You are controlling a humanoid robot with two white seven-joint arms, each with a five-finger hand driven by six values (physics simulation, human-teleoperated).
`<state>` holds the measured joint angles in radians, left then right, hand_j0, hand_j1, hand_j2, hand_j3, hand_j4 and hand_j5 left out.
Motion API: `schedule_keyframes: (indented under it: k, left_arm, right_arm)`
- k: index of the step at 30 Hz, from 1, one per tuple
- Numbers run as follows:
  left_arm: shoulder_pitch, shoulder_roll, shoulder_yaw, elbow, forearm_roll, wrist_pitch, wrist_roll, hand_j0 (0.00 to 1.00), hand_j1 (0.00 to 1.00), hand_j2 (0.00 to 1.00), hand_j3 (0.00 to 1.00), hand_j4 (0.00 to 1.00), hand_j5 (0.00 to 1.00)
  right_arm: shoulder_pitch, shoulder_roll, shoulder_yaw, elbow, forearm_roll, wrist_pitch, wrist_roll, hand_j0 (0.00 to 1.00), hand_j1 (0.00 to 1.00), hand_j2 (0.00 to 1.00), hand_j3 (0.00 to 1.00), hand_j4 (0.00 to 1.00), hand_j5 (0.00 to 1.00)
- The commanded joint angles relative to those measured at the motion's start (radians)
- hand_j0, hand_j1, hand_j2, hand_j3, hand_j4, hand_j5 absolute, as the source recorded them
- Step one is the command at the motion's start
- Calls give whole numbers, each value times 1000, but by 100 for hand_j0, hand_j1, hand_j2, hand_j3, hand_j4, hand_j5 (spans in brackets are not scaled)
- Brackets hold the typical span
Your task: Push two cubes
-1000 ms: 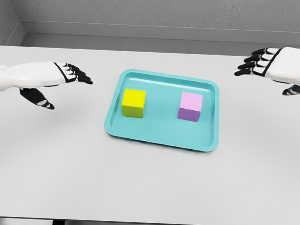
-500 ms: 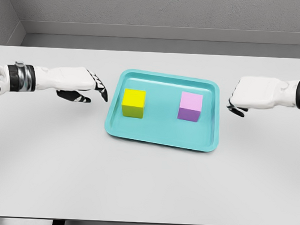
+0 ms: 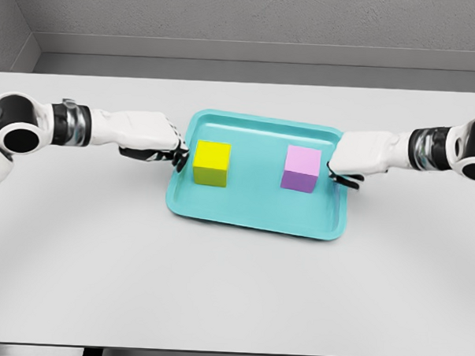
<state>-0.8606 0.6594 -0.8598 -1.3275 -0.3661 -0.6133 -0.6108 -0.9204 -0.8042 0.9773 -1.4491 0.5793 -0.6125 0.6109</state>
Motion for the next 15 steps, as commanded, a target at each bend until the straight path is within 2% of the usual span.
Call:
schedule_keyframes:
  k: [1,4,6,9,14,15]
  left_arm:
    - [0,-7,1,1,-17,2,0,40,40,40,40,40,40]
    - [-5,-9,1,22,-34,2,0,40,40,40,40,40,40]
    - [-8,-12,1,28,-43,2,0,40,40,40,40,40,40]
    - [-11,-53,1,67,-77,2,0,40,40,40,40,40,40]
    - [-15,-69,-1,74,-103,2,0,40,40,40,40,40,40]
    - [-26,-78,1,105,-105,2,0,40,40,40,40,40,40]
  right_arm:
    - [-3,25,3,68,-1,2,0,0,0,0,0,0,0]
    - [-9,40,18,88,-1,2,0,0,0,0,0,0,0]
    - [-17,56,32,128,2,2,0,0,0,0,0,0,0]
    - [-23,60,52,131,2,2,0,0,0,0,0,0,0]
    - [-25,74,78,138,4,2,0,0,0,0,0,0,0]
    - [-32,77,78,138,4,2,0,0,0,0,0,0,0]
